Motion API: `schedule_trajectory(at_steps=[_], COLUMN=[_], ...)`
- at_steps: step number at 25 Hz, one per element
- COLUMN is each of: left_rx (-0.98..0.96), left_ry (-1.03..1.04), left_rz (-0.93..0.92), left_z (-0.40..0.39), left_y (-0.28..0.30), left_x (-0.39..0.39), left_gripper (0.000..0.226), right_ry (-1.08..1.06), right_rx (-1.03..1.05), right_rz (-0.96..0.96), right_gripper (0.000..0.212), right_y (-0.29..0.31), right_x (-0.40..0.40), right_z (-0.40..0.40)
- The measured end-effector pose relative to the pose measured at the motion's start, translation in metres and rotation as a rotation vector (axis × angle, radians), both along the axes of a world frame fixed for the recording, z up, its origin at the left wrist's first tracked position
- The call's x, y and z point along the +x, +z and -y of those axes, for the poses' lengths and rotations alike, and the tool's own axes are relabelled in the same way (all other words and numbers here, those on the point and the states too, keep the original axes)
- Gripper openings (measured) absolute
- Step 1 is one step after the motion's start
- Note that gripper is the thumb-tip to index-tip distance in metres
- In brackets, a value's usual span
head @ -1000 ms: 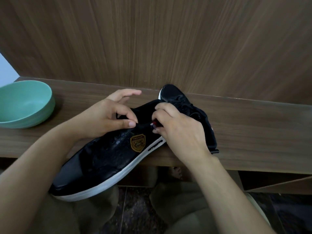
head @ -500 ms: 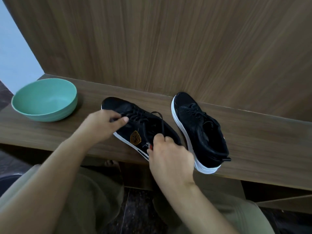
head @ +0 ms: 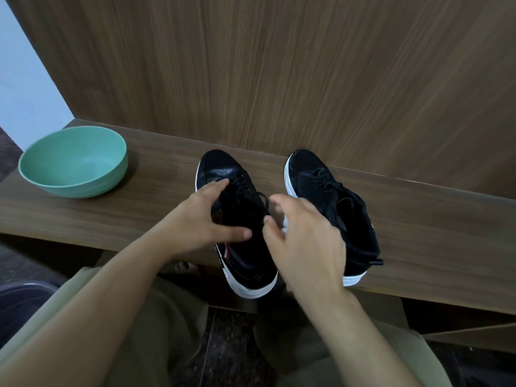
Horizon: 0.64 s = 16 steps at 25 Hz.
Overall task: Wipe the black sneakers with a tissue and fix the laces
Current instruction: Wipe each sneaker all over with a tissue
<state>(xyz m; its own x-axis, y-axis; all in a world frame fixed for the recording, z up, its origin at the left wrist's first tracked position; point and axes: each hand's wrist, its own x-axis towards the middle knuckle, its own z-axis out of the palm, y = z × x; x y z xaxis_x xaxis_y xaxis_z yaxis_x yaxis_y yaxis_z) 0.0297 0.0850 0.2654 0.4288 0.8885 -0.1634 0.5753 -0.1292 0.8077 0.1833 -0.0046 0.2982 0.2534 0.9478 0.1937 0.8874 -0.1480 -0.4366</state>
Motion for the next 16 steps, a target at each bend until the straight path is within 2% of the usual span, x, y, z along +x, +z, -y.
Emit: schedule_trajectory(at_steps=[2,3,5,8,10,14,16], left_rx=[0.020,0.021,0.011,0.023,0.199,0.722,0.806], left_ry=[0.006,0.042,0.136,0.261,0.267,-0.031,-0.073], left_rz=[0.014,0.054,0.171,0.277,0.160,-0.203,-0.320], left_z=[0.005,0.005,0.006,0.006,0.009,0.018,0.023], left_y=[-0.003,-0.005,-0.009,-0.015,-0.012,-0.007,-0.004], left_x=[0.002,0.003,0.002,-0.001,-0.001,0.002,0.007], left_gripper=[0.097,0.090,0.073,0.057,0.053,0.050,0.016], right_ry=[-0.015,-0.011,-0.033,-0.056,-0.060,-0.100,-0.105], right_rx=[-0.198,-0.234,-0.210,-0.227,-0.222,-0.182,-0.181], right_rz=[-0.072,-0.093,-0.106,-0.119,-0.134,-0.136,-0.135], right_gripper=[0.045,0.043,0.031,0.026,0.021,0.018,0.020], right_y=[-0.016,-0.020,-0.022,-0.022,-0.023,-0.027,-0.027], right_x=[0.007,0.009,0.015,0.020,0.017,0.006,0.002], right_z=[-0.017,-0.022,-0.029,-0.030,-0.029,-0.030,-0.031])
